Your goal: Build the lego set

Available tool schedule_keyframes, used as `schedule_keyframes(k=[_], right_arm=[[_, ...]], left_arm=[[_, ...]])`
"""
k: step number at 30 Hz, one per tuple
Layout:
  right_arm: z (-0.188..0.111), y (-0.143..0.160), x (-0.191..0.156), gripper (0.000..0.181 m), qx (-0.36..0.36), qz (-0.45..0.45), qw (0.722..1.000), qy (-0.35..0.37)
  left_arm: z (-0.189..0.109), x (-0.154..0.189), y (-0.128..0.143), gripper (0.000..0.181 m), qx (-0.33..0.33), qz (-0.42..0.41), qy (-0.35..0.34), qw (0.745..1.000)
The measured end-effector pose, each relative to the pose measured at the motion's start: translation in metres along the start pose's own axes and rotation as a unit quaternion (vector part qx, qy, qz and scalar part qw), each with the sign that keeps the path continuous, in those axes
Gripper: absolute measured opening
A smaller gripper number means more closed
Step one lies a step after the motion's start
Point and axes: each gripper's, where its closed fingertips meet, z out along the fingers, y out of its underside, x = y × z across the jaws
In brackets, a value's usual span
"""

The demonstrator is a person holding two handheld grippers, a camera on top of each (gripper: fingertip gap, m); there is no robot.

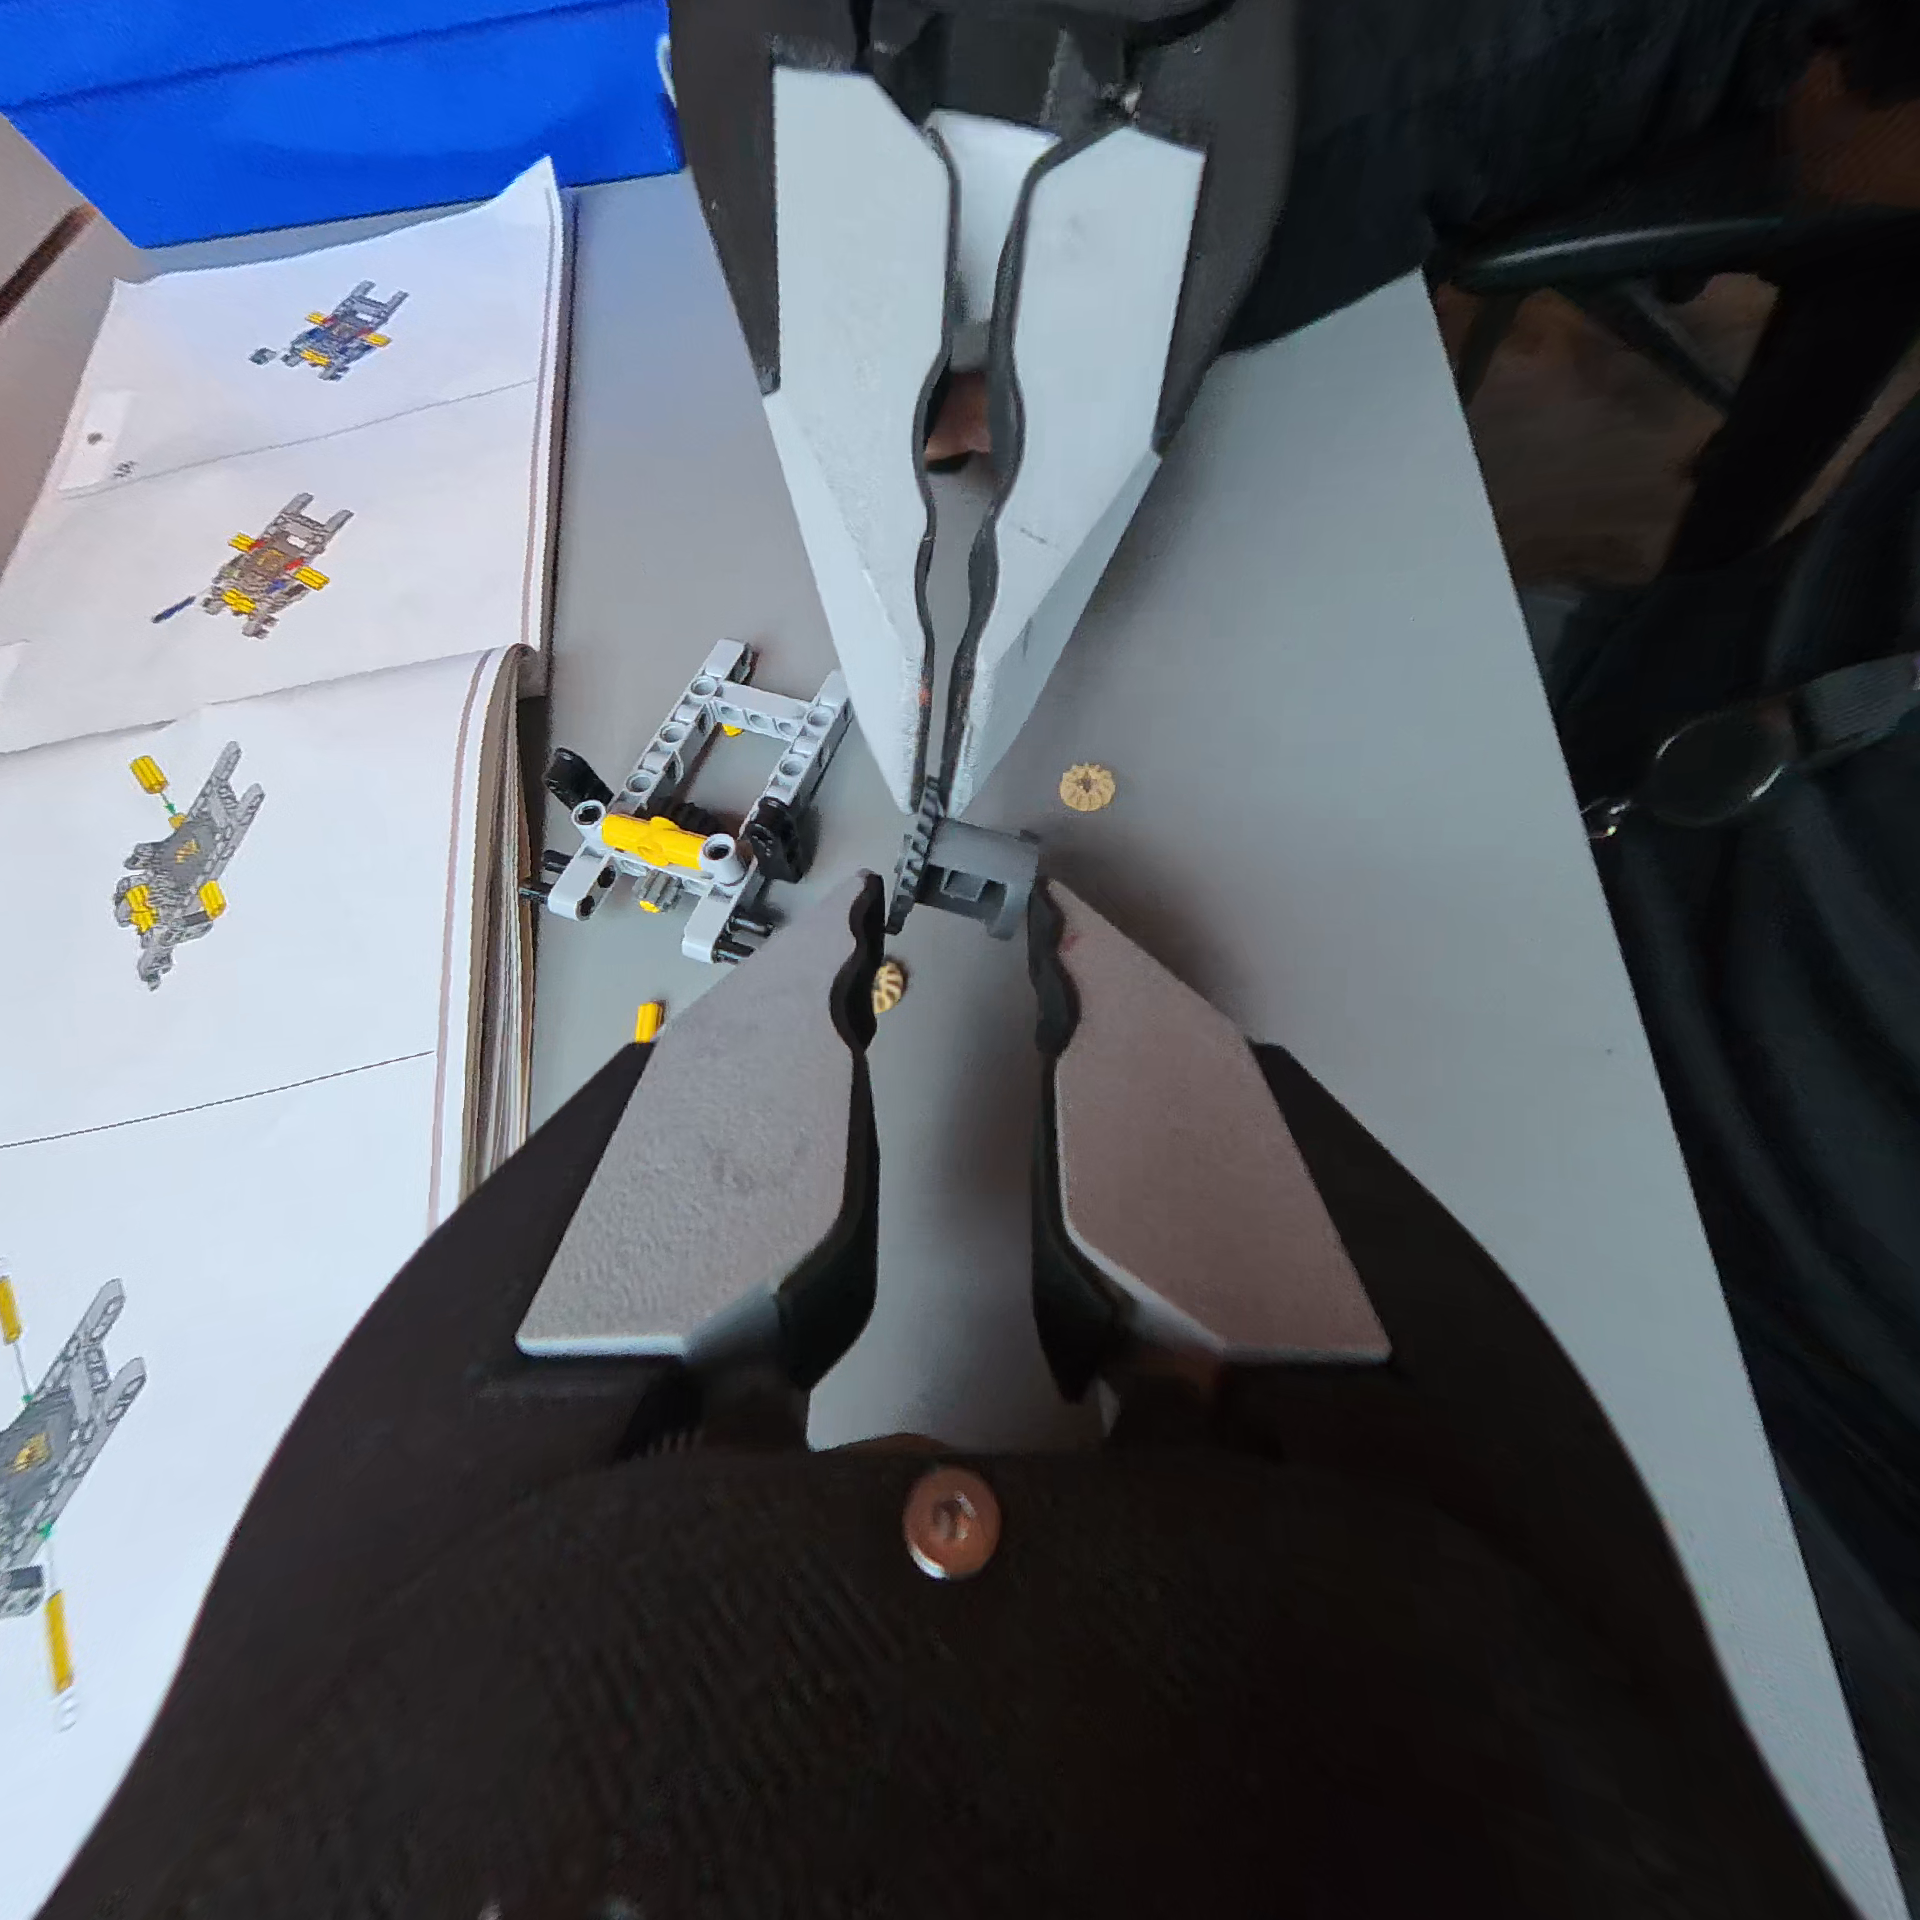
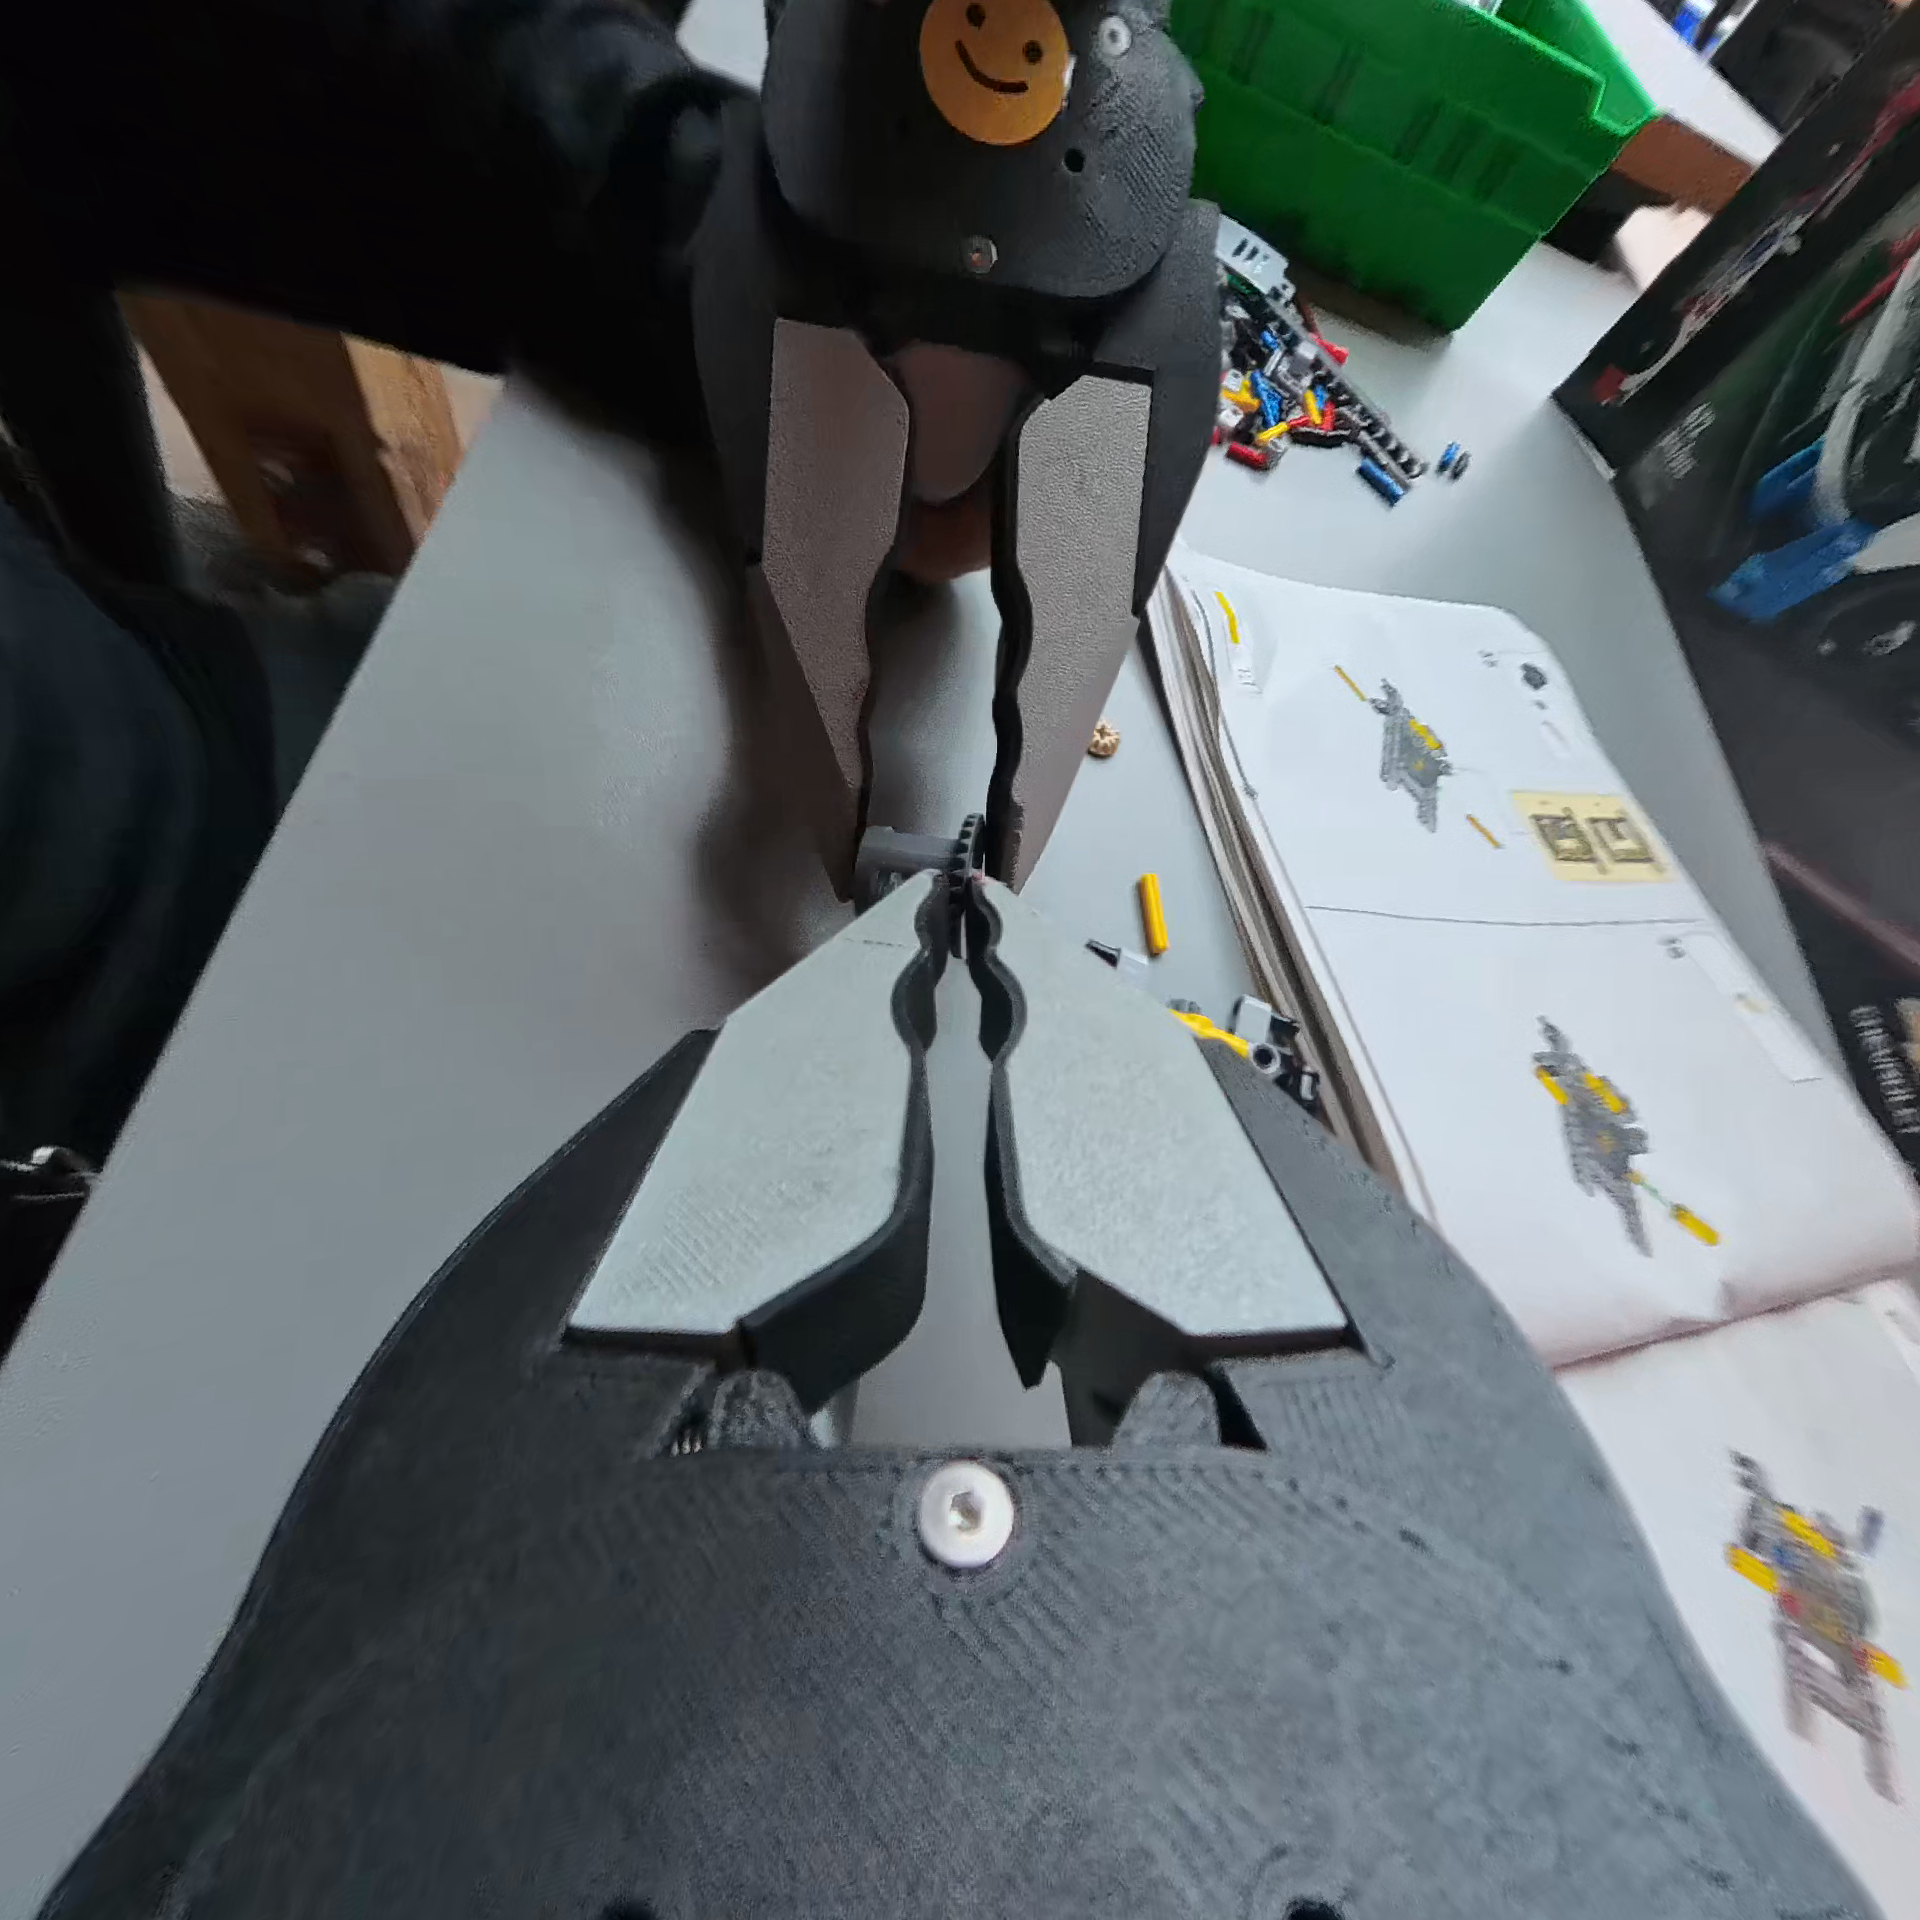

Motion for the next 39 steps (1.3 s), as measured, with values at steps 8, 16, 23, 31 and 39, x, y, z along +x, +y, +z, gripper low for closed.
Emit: schedule_keyframes(k=[8,16,23,31,39], right_arm=[[-0.005,0.005,-0.002,0.0,-0.017,-0.023,1.0,0.013],[-0.018,0.029,-0.029,0.004,-0.06,0.033,0.996,-0.056],[-0.023,0.039,-0.042,0.006,-0.07,0.048,0.994,-0.071],[-0.018,0.044,-0.042,0.004,-0.088,0.033,0.994,-0.064],[-0.016,0.046,-0.042,0.003,-0.093,0.023,0.994,-0.061]], left_arm=[[-0.002,0.001,0.023,0.022,-0.059,0.027,0.003,0.998],[-0.001,0.009,0.029,0.022,-0.077,0.019,0.03,0.996],[-0.001,0.011,0.029,0.023,-0.079,-0.009,0.056,0.995],[0.0,0.01,0.029,0.03,-0.08,-0.02,0.059,0.995],[0.004,0.015,0.027,0.038,-0.082,-0.029,0.075,0.993]])
